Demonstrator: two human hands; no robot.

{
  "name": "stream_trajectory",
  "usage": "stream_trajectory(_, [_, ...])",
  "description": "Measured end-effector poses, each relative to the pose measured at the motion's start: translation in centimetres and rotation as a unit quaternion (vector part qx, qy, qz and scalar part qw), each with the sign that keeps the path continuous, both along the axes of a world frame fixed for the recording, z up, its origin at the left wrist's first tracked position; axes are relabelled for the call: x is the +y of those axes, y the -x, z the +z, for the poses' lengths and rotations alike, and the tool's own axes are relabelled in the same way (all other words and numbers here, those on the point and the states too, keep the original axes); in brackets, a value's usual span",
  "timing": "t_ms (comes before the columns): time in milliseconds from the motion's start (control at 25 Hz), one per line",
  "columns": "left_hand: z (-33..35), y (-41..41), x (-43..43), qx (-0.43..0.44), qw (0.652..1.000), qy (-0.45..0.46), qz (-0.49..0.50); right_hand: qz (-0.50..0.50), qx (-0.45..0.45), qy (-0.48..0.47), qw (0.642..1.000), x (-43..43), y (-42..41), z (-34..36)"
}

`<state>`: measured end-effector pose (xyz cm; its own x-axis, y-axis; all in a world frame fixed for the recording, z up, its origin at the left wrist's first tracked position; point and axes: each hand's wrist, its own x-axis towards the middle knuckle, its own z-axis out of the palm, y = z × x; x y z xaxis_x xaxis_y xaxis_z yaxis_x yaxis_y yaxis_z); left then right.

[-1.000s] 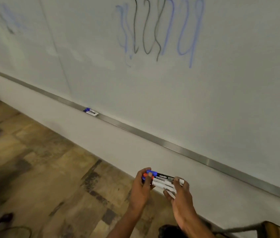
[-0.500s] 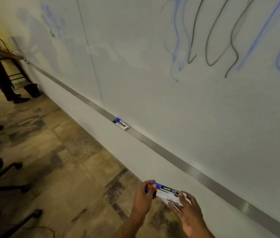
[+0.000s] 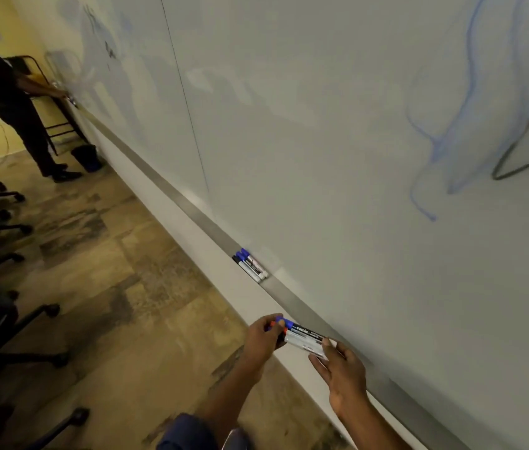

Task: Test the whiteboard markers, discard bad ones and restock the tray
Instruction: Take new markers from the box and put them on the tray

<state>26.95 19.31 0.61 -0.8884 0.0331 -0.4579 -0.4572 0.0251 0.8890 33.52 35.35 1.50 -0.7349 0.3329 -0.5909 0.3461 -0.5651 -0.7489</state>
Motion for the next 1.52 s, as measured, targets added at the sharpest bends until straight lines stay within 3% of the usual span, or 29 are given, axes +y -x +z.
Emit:
stream_trajectory(320, [-3.3, 15.2, -3.4, 0.027, 0.985, 0.105, -0.135, -0.134, -0.029, -0.027, 0.990, -5.4, 12.1, -4.1])
stream_trajectory(600, [-3.7, 21.0, -5.2, 0.118, 0.925, 0.224, -0.285, -0.206, -0.068, -0.045, 0.975, -8.3, 15.9, -5.5])
stream_trajectory(760, [-3.6, 22.5, -7.2, 0.164, 0.931, 0.205, -0.254, -0.218, -0.097, -0.095, 0.967, -9.3, 17.0, -6.8])
stream_trajectory(960, [-2.6, 26.7, -10.5, 0.200, 0.937, 0.249, -0.143, -0.144, -0.180, -0.297, 0.927, -10.2, 17.1, -6.5])
stream_trajectory(1120, [-4.2, 28.8, -12.2, 0.187, 0.910, 0.323, -0.179, -0.127, -0.172, -0.357, 0.909, -11.6, 16.8, -5.3])
stream_trajectory(1320, [-5.1, 28.7, -11.7, 0.212, 0.890, 0.327, -0.237, -0.098, -0.175, -0.389, 0.899, -11.9, 17.2, -5.6])
stream_trajectory(1520, [-5.8, 27.9, -11.2, 0.206, 0.896, 0.309, -0.241, -0.095, -0.171, -0.413, 0.889, -12.3, 17.2, -5.8])
